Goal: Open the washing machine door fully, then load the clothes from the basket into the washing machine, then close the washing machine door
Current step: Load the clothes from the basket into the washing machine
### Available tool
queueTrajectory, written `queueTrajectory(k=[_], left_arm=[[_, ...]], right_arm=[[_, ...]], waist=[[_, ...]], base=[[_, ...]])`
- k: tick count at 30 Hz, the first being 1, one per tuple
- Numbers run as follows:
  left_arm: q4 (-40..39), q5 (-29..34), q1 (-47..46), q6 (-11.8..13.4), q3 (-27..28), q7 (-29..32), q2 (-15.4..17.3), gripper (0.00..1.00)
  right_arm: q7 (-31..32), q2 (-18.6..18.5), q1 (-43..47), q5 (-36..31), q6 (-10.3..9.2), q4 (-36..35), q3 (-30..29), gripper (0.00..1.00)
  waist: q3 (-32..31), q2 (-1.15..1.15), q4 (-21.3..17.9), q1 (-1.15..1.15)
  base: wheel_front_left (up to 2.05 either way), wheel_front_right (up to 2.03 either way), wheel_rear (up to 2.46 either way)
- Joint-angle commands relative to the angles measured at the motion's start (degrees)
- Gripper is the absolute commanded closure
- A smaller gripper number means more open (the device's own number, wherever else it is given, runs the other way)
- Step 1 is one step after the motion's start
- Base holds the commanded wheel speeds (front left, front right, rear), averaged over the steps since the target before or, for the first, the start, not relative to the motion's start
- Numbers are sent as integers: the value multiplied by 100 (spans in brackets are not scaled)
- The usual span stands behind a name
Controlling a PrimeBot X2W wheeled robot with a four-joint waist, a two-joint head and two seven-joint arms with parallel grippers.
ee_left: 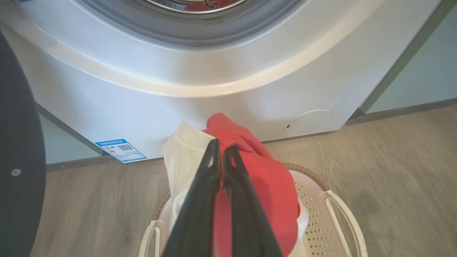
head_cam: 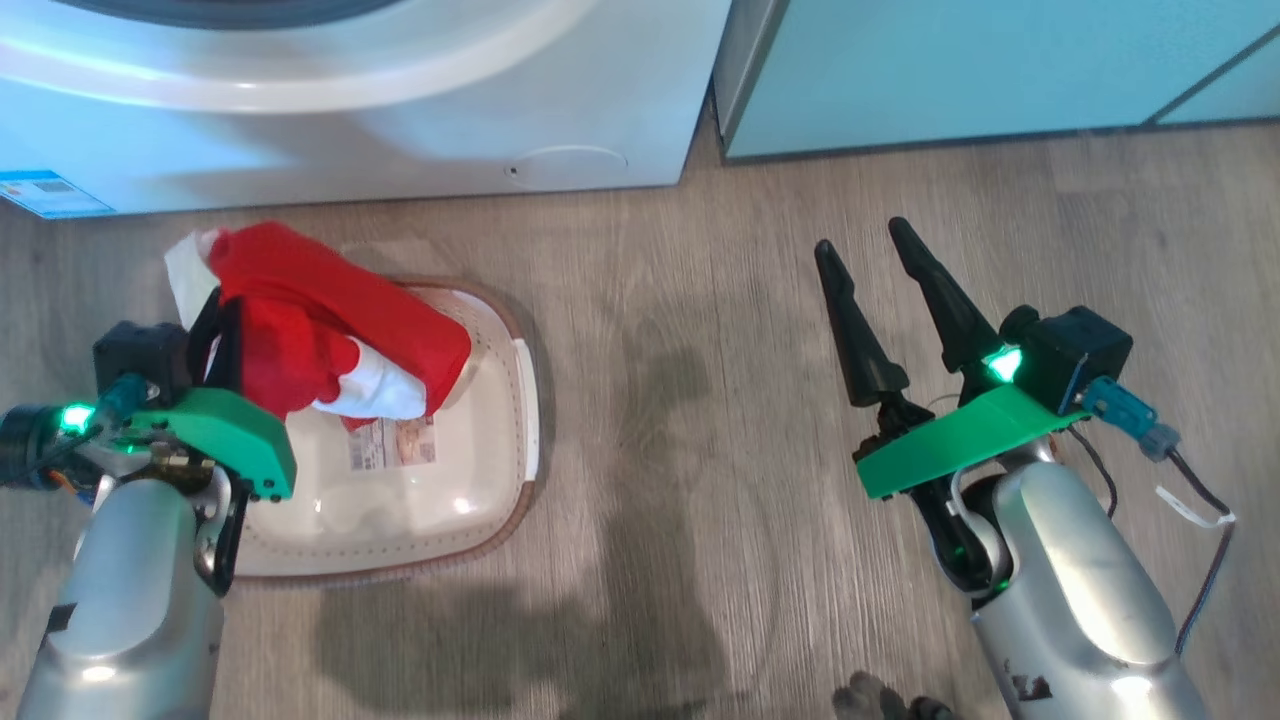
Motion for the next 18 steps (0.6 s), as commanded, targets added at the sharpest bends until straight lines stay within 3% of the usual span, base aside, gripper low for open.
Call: queueTrajectory(k=[1, 8, 18], left_arm=[[-471, 73, 94, -37, 310, -78, 114, 100], [-1438, 158, 404, -218, 632, -78, -135, 100], [-2815, 154, 819, -588, 1146, -78, -741, 100]], right_arm=[[-37, 14, 86, -62, 0, -126, 77, 0], [-37, 14, 205, -110, 0, -66, -40, 0], [-37, 14, 378, -221, 0, 7, -156, 0]], waist=[[-159, 0, 59, 0], [-474, 0, 157, 0], [-946, 0, 296, 0]], base=[[0, 0, 0], [0, 0, 0], [0, 0, 0]])
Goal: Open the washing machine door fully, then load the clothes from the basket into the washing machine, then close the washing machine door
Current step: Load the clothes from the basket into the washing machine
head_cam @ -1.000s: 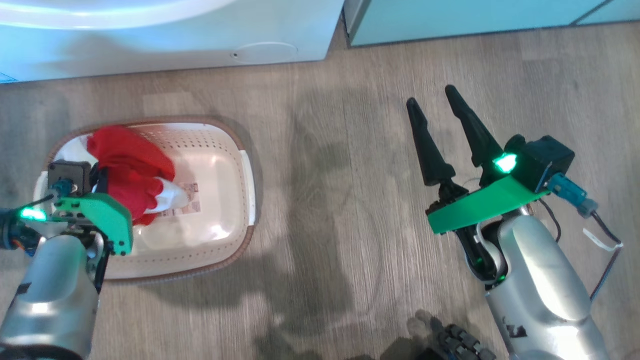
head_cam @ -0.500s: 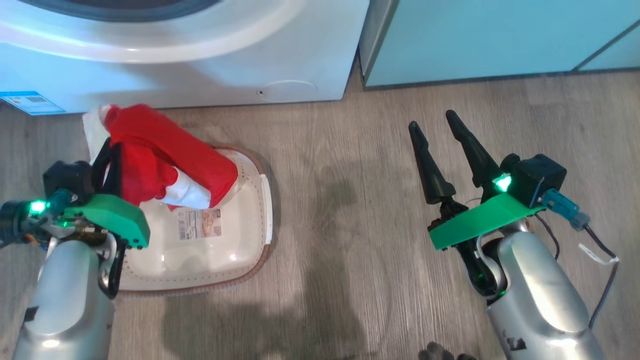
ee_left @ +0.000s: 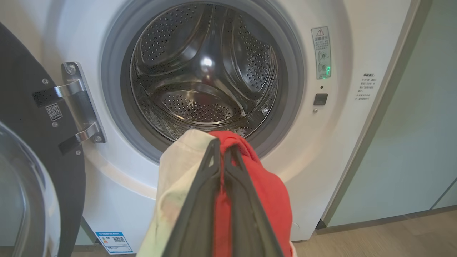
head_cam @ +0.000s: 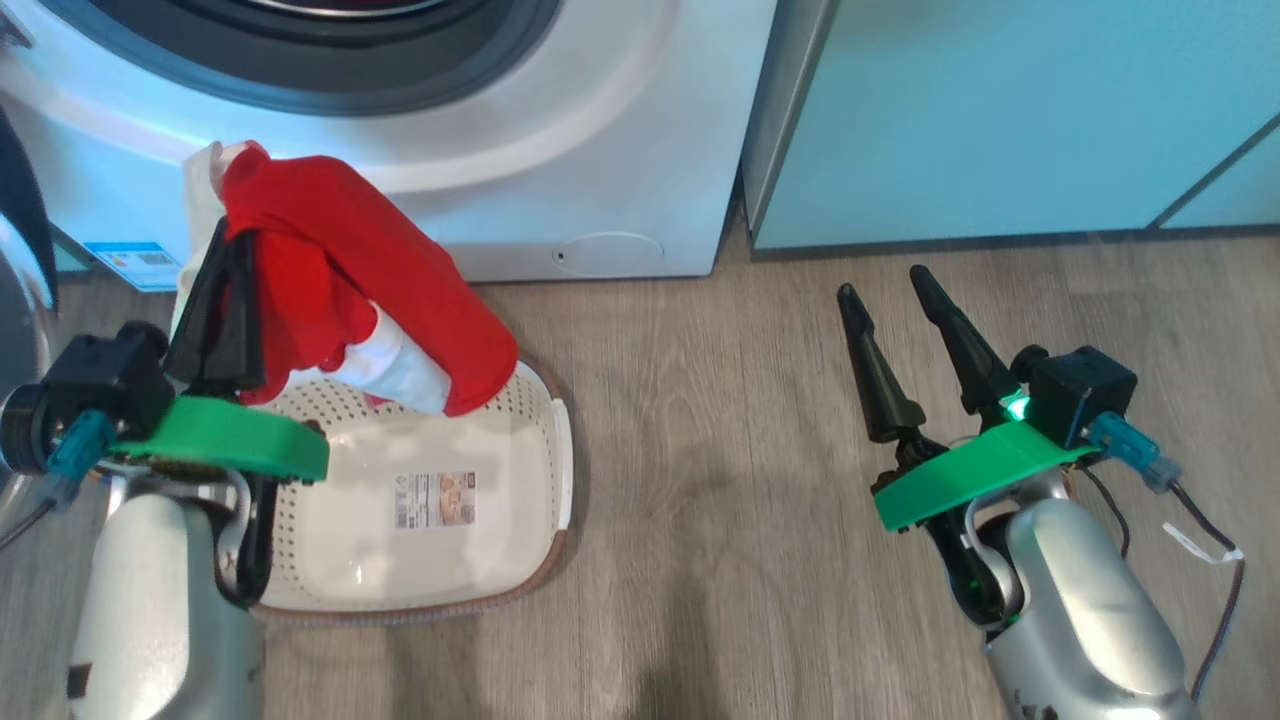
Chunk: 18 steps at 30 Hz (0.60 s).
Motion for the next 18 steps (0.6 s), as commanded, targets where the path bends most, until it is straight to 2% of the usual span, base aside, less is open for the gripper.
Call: queueTrajectory(k=[1, 10, 18], left_arm=[[-310, 16, -19, -29, 230, -72, 54, 100], [-1086, -101, 467, -133, 489, -72, -235, 100], [-1222, -285, 904, -151, 433, -72, -291, 100]], right_arm=[[-37, 15, 48, -58, 0, -151, 89, 0], [-37, 15, 199, -113, 0, -107, 10, 0], [-37, 15, 349, -126, 0, -75, -47, 0]], waist=[[-92, 0, 35, 0], [-413, 0, 44, 0], [-641, 0, 13, 0]], base=[[0, 0, 0], [0, 0, 0], [0, 0, 0]])
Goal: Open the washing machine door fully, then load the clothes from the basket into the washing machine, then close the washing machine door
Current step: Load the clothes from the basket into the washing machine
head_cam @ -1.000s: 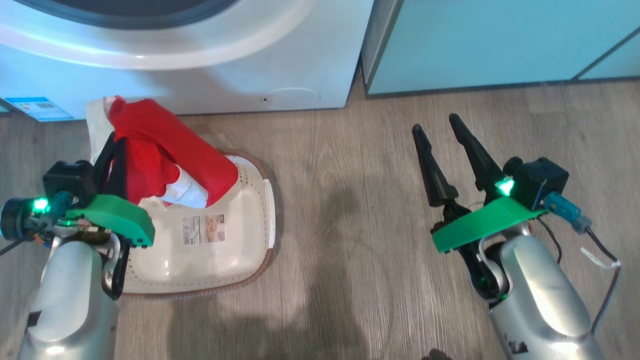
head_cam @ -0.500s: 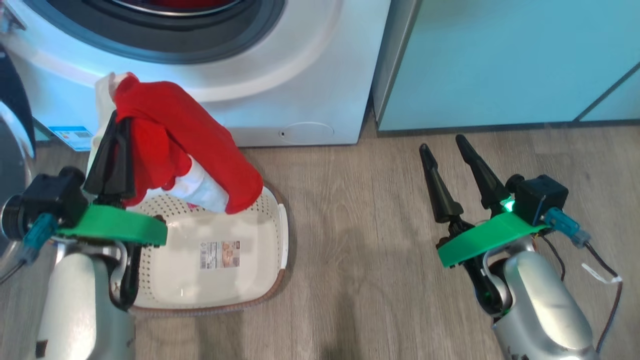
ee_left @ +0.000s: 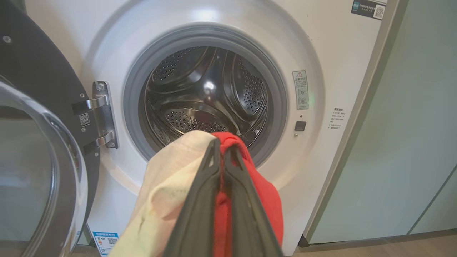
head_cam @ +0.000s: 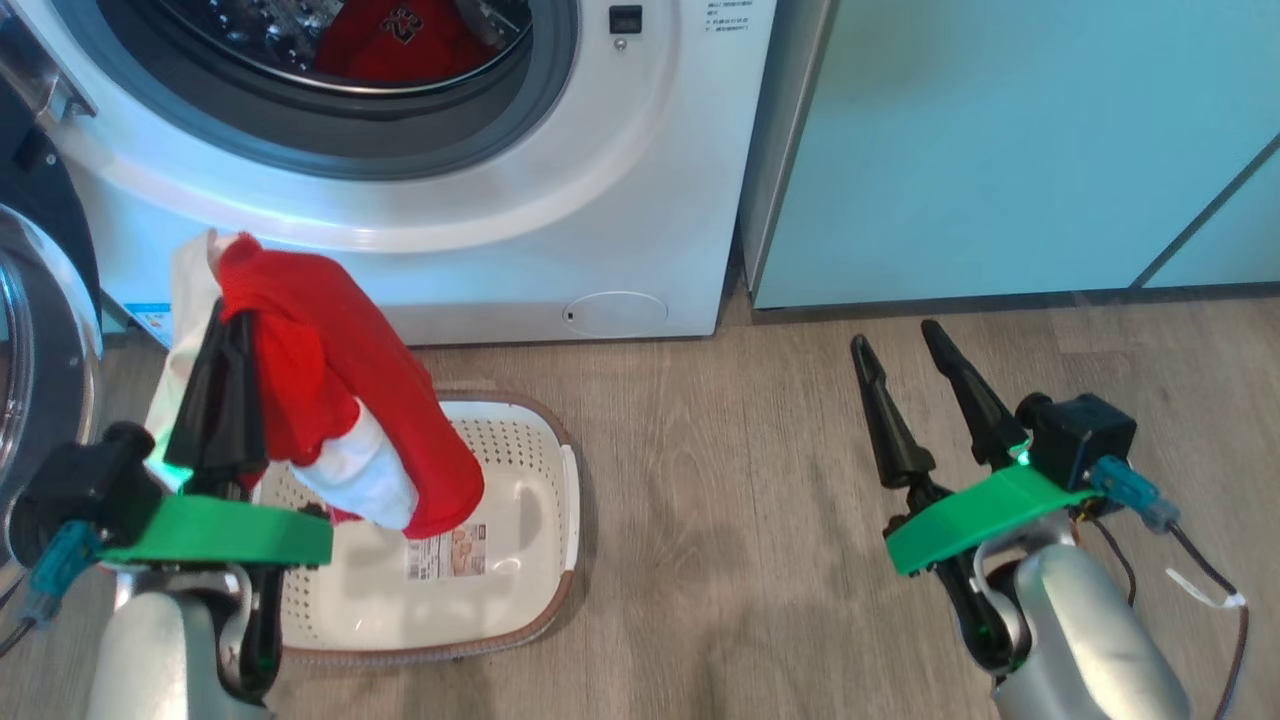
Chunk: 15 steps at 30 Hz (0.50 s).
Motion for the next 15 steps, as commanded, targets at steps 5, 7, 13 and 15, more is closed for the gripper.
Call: queueTrajectory(k=[5, 7, 13, 15], left_arm=[[-242, -225, 15, -5, 41, -72, 56, 100], [-239, -262, 12, -5, 19, -72, 56, 100], [-297, -301, -123, -6, 40, -72, 55, 100], [-327, -330, -242, -6, 6, -72, 55, 100]], right_arm=[[-37, 15, 2, -44, 0, -165, 93, 0], [-37, 15, 1, -45, 0, -177, 96, 0], [-37, 15, -41, -30, 0, -227, 119, 0], [-37, 15, -72, -21, 0, -244, 128, 0]], waist=[[-81, 0, -23, 0], [-73, 0, -28, 0], [88, 0, -71, 0], [202, 0, -105, 0]], base=[[0, 0, 0], [0, 0, 0], [0, 0, 0], [0, 0, 0]])
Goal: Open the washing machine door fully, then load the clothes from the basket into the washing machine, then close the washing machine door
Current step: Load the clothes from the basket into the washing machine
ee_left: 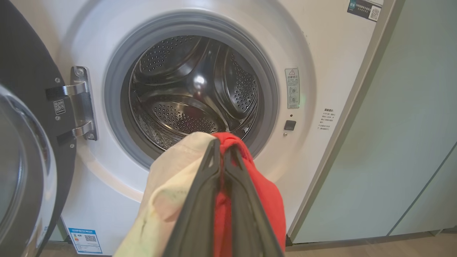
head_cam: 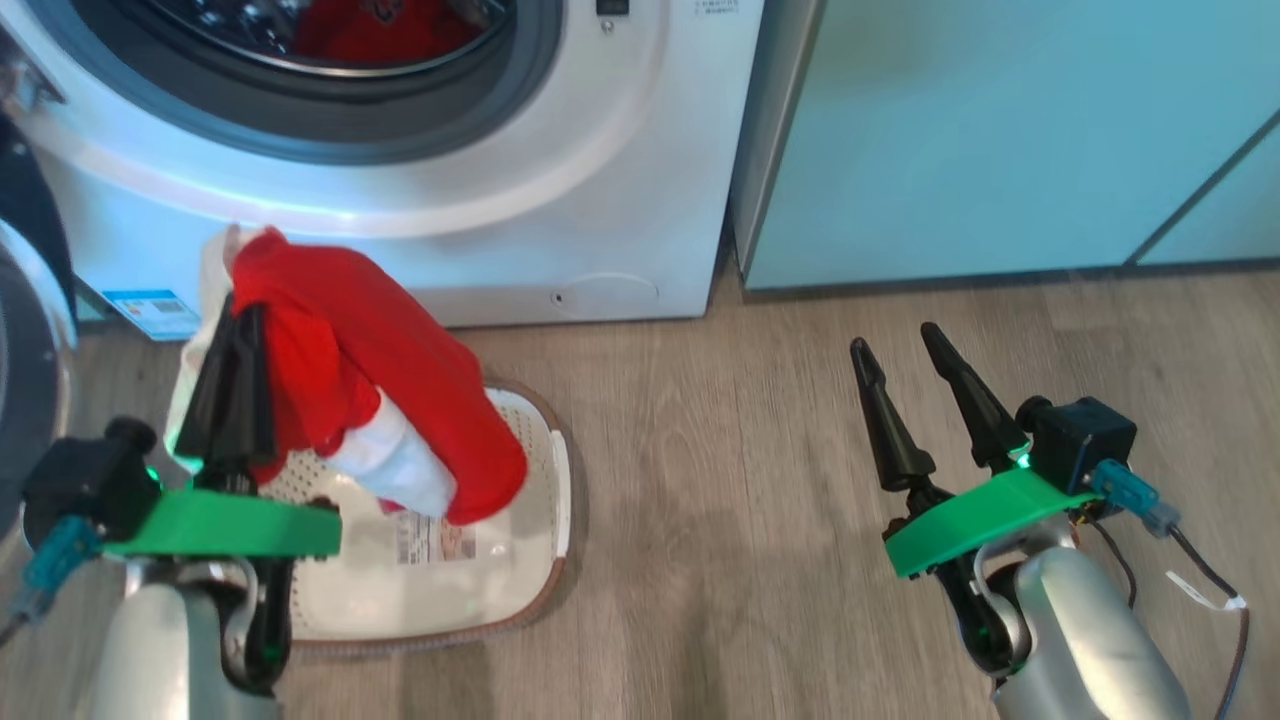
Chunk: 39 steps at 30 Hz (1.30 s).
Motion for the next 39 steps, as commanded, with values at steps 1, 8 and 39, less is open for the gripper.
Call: queueTrajectory(k=[1, 8, 39], left_arm=[[-280, -81, -377, -6, 150, -72, 55, 100], [-306, -463, -1124, -6, 275, -72, 55, 100], [1525, -494, -6248, -6, 843, -72, 1088, 100]], right_arm=[[-37, 14, -161, -22, 0, -214, 126, 0], [-37, 14, -273, -2, 0, -301, 111, 0], [-37, 14, -896, 656, 0, -937, 583, 0]], waist=[[144, 0, -53, 0], [697, 0, -239, 0], [3699, 0, -1368, 0]], base=[[0, 0, 0], [0, 0, 0], [0, 0, 0]])
